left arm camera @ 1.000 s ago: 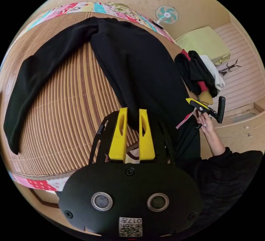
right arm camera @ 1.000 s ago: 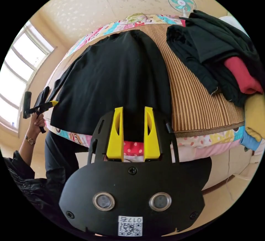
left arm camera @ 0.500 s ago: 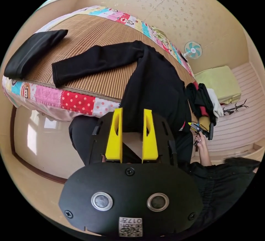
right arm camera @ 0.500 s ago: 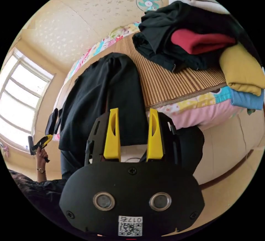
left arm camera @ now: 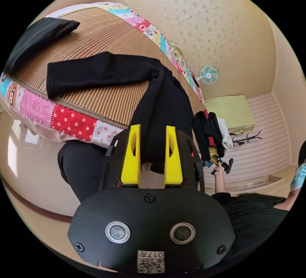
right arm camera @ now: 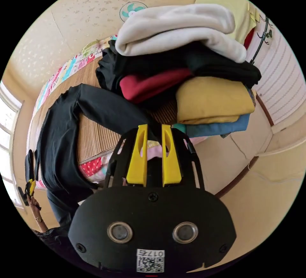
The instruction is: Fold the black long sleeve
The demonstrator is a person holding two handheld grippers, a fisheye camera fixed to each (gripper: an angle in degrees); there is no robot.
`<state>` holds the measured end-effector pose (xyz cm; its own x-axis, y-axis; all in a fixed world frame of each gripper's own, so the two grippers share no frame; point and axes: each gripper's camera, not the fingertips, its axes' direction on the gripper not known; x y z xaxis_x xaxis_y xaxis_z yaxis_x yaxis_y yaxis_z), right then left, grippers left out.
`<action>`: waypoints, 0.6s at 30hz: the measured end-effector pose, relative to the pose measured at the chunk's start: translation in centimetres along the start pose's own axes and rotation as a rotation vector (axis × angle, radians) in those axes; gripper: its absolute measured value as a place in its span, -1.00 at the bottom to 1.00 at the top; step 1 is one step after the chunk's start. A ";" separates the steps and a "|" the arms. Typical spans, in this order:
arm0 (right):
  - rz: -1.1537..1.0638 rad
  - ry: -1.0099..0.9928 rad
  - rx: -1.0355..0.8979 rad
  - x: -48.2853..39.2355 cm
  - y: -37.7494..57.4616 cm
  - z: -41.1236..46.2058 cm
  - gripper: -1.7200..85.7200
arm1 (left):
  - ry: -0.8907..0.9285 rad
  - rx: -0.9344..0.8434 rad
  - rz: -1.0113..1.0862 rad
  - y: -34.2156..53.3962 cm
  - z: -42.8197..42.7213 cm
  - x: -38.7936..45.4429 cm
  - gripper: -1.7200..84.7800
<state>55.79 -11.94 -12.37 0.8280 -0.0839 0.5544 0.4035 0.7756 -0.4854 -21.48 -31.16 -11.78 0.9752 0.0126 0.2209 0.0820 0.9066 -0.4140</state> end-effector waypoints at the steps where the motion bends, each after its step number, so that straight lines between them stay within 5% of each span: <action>1: 0.092 -0.085 0.010 1.7 1.0 -0.1 -0.70 | 0.020 0.001 -0.003 0.0 -0.1 -0.2 -0.69; 9: 0.672 -0.707 0.041 9.5 9.1 6.7 -0.63 | 0.035 0.024 -0.102 0.9 -3.2 -4.7 -0.67; 15: 0.866 -0.603 0.014 10.2 8.1 9.2 -0.78 | 0.031 0.102 -0.169 0.6 -6.4 -7.0 -0.67; 18: 0.748 -0.488 0.164 7.3 8.5 4.4 -0.89 | 0.034 0.136 -0.201 0.7 -7.7 -8.2 -0.67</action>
<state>63.53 -3.17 -9.45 0.5795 0.7229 0.3764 -0.2646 0.6037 -0.7521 -27.82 -33.87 -20.64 0.9486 -0.1861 0.2560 0.2490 0.9380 -0.2410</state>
